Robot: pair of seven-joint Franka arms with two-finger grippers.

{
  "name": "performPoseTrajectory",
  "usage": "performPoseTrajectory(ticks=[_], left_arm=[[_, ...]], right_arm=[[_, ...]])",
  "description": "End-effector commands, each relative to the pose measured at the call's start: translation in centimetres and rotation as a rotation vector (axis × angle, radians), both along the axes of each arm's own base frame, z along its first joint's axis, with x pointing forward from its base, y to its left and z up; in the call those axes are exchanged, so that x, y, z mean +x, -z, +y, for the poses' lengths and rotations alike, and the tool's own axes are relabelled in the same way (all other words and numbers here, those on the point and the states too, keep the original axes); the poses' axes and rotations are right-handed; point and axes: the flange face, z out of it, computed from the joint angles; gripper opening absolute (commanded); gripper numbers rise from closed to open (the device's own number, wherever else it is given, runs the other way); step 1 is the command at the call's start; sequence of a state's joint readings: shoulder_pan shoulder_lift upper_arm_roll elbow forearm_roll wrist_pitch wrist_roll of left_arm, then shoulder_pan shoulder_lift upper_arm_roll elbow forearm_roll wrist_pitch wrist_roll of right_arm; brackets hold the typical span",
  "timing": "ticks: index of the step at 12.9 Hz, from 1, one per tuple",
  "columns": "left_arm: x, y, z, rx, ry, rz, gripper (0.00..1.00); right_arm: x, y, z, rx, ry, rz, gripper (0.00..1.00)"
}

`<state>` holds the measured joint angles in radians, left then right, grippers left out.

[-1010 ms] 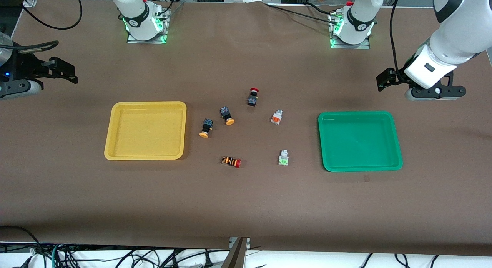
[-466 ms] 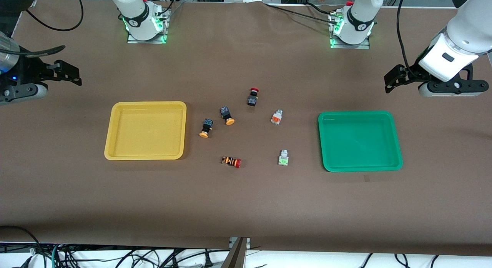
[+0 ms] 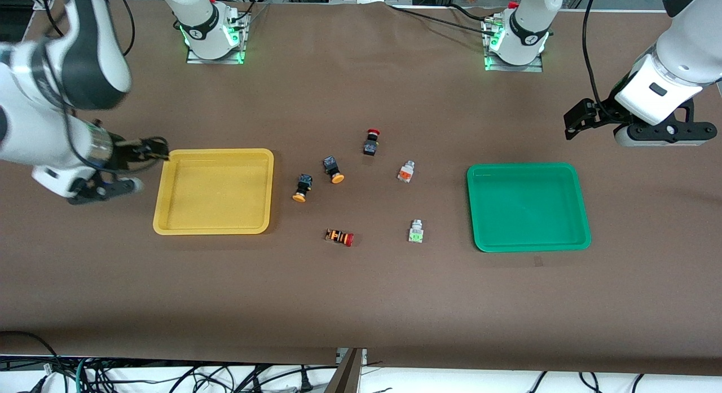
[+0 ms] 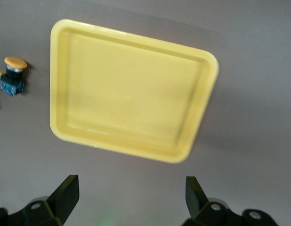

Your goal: Place green and yellow buttons in trays

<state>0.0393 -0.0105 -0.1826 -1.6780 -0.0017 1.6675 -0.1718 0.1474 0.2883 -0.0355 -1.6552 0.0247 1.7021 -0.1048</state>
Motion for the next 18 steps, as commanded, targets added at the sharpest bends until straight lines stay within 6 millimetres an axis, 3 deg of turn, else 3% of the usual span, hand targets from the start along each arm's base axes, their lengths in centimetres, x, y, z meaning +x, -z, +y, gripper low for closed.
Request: performPoseTrajectory(ticks=[1, 2, 4, 6, 8, 11, 14, 15, 16, 17, 18], left_arm=[[0.8, 1.0, -1.2, -0.020, 0.018, 0.039, 1.00], [1.7, 2.9, -2.2, -0.025, 0.034, 0.069, 1.00], [3.4, 7.8, -6.4, -0.054, 0.100, 0.120, 1.00], [5.3, 10.6, -10.7, -0.099, 0.155, 0.077, 1.00], [6.2, 15.4, -15.8, -0.130, 0.190, 0.086, 1.00], [8.1, 22.6, -20.4, -0.176, 0.218, 0.034, 1.00], [9.7, 29.3, -21.1, -0.196, 0.203, -0.023, 1.00], [9.3, 31.0, -22.9, -0.161, 0.261, -0.059, 1.00], [9.3, 32.5, -23.3, -0.118, 0.303, -0.087, 1.00], [9.3, 33.7, -23.4, -0.103, 0.314, -0.097, 1.00], [9.5, 34.6, -23.5, -0.114, 0.303, -0.115, 1.00]], right_arm=[[0.0, 4.4, 6.7, -0.008, 0.085, -0.024, 1.00], [-0.1, 6.0, 10.1, -0.013, 0.130, -0.036, 1.00], [-0.8, 8.6, 15.4, -0.020, 0.235, -0.052, 1.00], [-1.6, 10.6, 19.3, -0.015, 0.287, -0.061, 1.00], [-2.6, 13.2, 22.8, -0.014, 0.339, -0.073, 1.00], [-3.2, 17.3, 26.5, 0.010, 0.423, -0.112, 1.00], [-3.5, 20.8, 27.6, 0.024, 0.429, -0.124, 1.00], [-3.8, 21.6, 28.0, 0.023, 0.422, -0.121, 1.00], [-4.0, 22.0, 28.1, 0.020, 0.420, -0.118, 1.00], [-4.1, 22.4, 28.1, 0.016, 0.420, -0.113, 0.83], [-4.3, 22.5, 28.1, 0.011, 0.417, -0.108, 0.54]])
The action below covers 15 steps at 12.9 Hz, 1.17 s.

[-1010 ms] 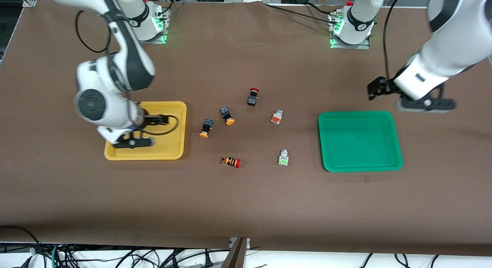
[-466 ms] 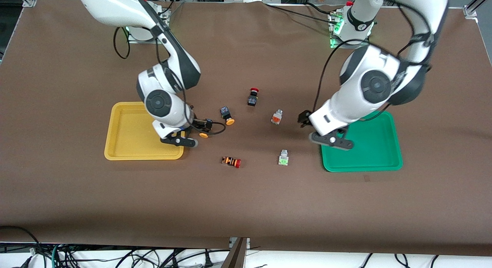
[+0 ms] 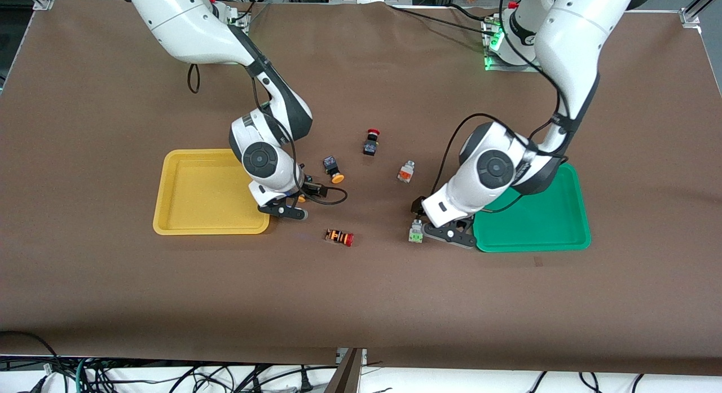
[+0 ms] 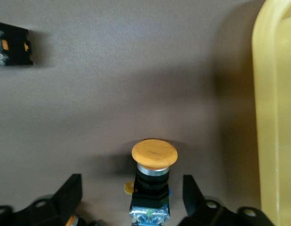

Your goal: Place green and yellow buttons in trays

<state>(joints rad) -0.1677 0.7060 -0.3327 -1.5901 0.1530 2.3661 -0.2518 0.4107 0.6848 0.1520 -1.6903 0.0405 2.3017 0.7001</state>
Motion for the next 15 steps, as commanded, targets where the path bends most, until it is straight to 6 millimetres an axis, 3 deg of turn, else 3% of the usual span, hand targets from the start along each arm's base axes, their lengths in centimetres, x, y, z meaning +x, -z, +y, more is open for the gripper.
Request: performPoseTrajectory(ticks=[1, 2, 4, 6, 7, 8, 9, 10, 11, 13, 15], left_arm=[[0.8, 1.6, -1.7, -0.022, 0.000, -0.081, 1.00], [0.6, 2.8, -2.8, -0.050, 0.007, -0.110, 1.00], [0.5, 5.0, -2.7, -0.059, 0.002, -0.114, 1.00], [0.2, 5.8, -2.7, -0.052, 0.005, -0.104, 1.00], [0.1, 6.2, -2.7, -0.050, 0.006, -0.098, 0.92], [0.1, 6.5, -2.6, -0.035, 0.029, -0.104, 0.59], [0.1, 6.3, -2.5, -0.009, 0.062, -0.126, 0.25], [0.0, 6.4, -2.6, 0.002, 0.077, -0.131, 0.02], [-0.1, 6.5, -2.6, 0.005, 0.079, -0.129, 0.00], [-0.2, 6.1, -2.3, 0.016, 0.073, -0.115, 0.00], [-0.2, 2.8, -1.9, 0.071, 0.077, -0.076, 0.00]], right_arm=[[-0.4, 0.2, 0.2, -0.007, 0.007, 0.007, 0.37], [-0.8, 0.6, 0.1, -0.013, 0.005, 0.018, 0.29], [-1.2, 1.1, -0.1, -0.020, 0.003, 0.029, 0.04], [-0.8, -0.1, 0.0, -0.011, -0.012, 0.013, 0.00], [-0.3, -1.3, -0.6, -0.015, -0.014, 0.016, 0.00], [0.2, -2.8, -1.1, -0.018, -0.038, 0.019, 0.00], [1.2, -4.4, -2.9, -0.018, -0.066, 0.026, 0.00], [2.1, -5.8, -4.6, -0.018, -0.099, 0.040, 0.00], [2.8, -6.9, -6.3, -0.021, -0.144, 0.061, 0.00], [4.2, -8.0, -11.7, -0.047, -0.238, 0.100, 0.00], [5.2, -7.5, -18.2, -0.067, -0.341, 0.163, 0.00]])
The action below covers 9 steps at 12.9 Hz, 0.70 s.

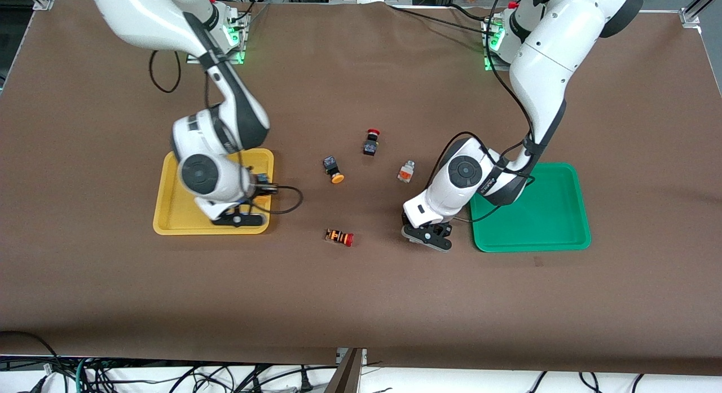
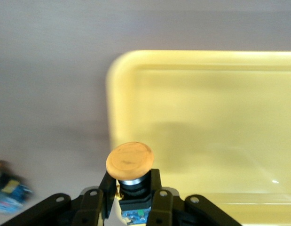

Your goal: Place green and yellow buttons in trays

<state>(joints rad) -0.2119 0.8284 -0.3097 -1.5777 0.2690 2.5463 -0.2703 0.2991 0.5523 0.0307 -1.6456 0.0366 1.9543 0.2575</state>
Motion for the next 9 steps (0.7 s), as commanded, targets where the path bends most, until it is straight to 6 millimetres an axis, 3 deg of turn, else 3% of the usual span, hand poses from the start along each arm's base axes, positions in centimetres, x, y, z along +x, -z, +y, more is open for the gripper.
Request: performPoseTrajectory(ticks=[1, 3, 4, 6, 7, 8, 9], left_arm=[[-0.1, -6.6, 0.8, 0.123, 0.000, 0.050, 0.00], [-0.2, -10.4, 4.6, 0.236, -0.033, 0.151, 0.00], [-0.4, -10.2, 7.1, 0.290, -0.019, 0.235, 0.00], [0.1, -8.4, 12.7, 0.326, 0.085, 0.349, 0.00], [0.5, -6.2, 16.3, 0.311, 0.105, 0.388, 0.00], [0.4, -4.7, 17.5, 0.292, 0.108, 0.388, 0.00], [-0.5, -3.2, 17.5, 0.283, 0.116, 0.382, 0.00]], right_arm=[[0.8, 0.7, -7.7, -0.014, -0.114, 0.061, 0.00], [0.6, 2.8, -12.0, -0.022, -0.102, 0.098, 0.00], [0.2, 4.2, -13.5, -0.029, -0.081, 0.120, 0.00], [-0.8, 6.9, -15.8, -0.045, -0.049, 0.129, 0.00], [-1.1, 7.9, -16.5, -0.048, -0.041, 0.114, 0.00], [-1.2, 8.5, -16.7, -0.049, -0.038, 0.106, 0.00], [-1.1, 8.8, -16.8, -0.050, -0.033, 0.109, 0.24]])
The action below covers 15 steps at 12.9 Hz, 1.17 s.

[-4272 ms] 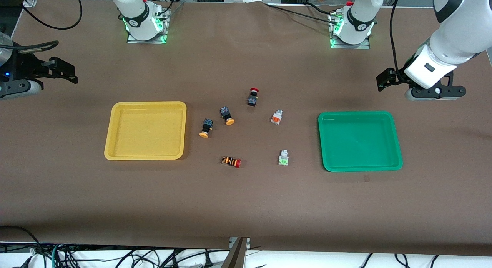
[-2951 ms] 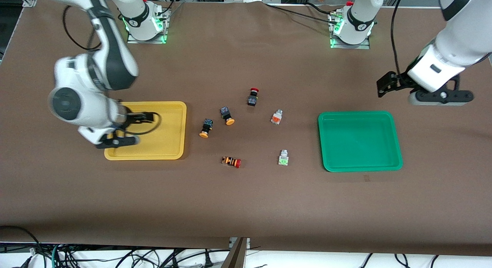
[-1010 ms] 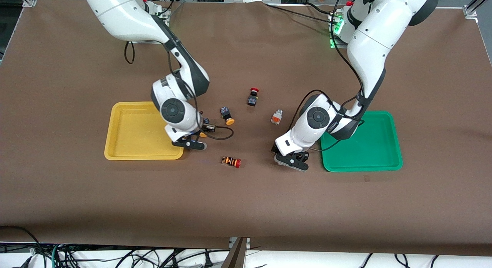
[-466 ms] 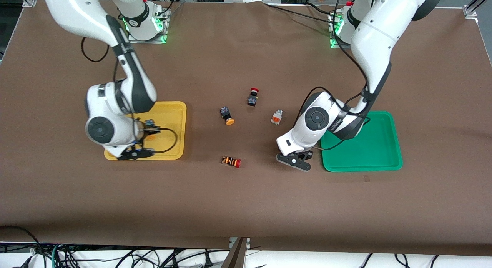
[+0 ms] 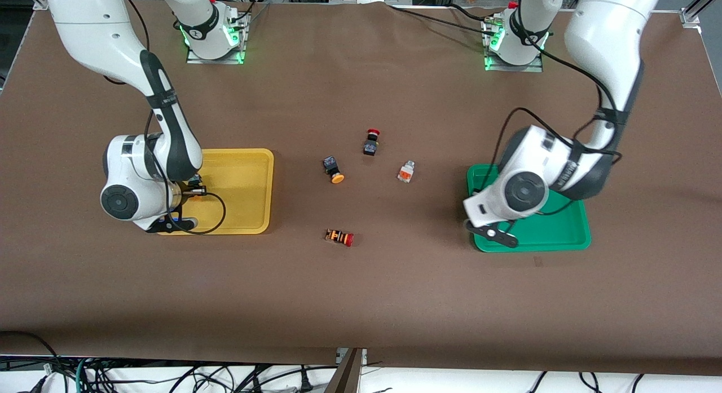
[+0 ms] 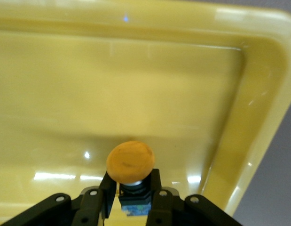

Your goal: Place green and yellow buttons in trays

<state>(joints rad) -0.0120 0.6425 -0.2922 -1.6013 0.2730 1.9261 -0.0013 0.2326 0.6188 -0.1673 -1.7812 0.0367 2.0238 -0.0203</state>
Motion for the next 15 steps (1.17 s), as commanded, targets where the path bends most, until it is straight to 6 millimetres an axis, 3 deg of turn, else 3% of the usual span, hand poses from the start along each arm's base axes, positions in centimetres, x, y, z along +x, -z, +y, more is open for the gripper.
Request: performPoseTrajectory(ticks=[1, 2, 3, 5, 6, 9, 11, 13, 14, 15], left_arm=[[-1.6, 3.7, 1.0, -0.027, 0.041, 0.001, 0.06], [-1.6, 2.5, 1.0, -0.022, 0.038, -0.008, 0.73], [-1.8, 0.5, 0.6, -0.006, 0.049, -0.006, 1.00], [-3.0, -3.0, -2.6, -0.016, 0.044, 0.021, 1.00], [-3.7, -4.0, -4.5, -0.034, 0.012, 0.018, 1.00], [-6.7, -4.7, -12.2, -0.066, -0.165, 0.016, 1.00], [-8.4, -2.3, -16.4, -0.089, -0.169, -0.006, 1.00], [-10.1, 1.4, -19.6, -0.141, -0.191, -0.033, 1.00], [-11.3, 3.0, -21.3, -0.163, -0.194, -0.044, 1.00], [-11.9, 4.3, -21.8, -0.177, -0.200, -0.054, 1.00]], right_arm=[[-0.1, -0.4, 0.0, 0.008, -0.007, -0.016, 0.99], [0.8, -1.9, 0.8, 0.022, -0.012, -0.046, 1.00], [1.8, -3.8, 2.8, 0.045, -0.035, -0.067, 1.00], [2.8, -8.3, 10.9, 0.114, -0.126, -0.088, 1.00], [2.8, -9.1, 13.2, 0.126, -0.122, -0.100, 1.00], [0.0, -8.5, 23.1, 0.176, -0.185, -0.140, 1.00], [-2.6, -7.6, 28.6, 0.196, -0.211, -0.154, 1.00], [-6.0, -6.5, 34.4, 0.207, -0.181, -0.176, 1.00], [-7.3, -5.8, 36.3, 0.202, -0.166, -0.183, 1.00], [-8.7, -5.3, 37.5, 0.186, -0.190, -0.190, 1.00]])
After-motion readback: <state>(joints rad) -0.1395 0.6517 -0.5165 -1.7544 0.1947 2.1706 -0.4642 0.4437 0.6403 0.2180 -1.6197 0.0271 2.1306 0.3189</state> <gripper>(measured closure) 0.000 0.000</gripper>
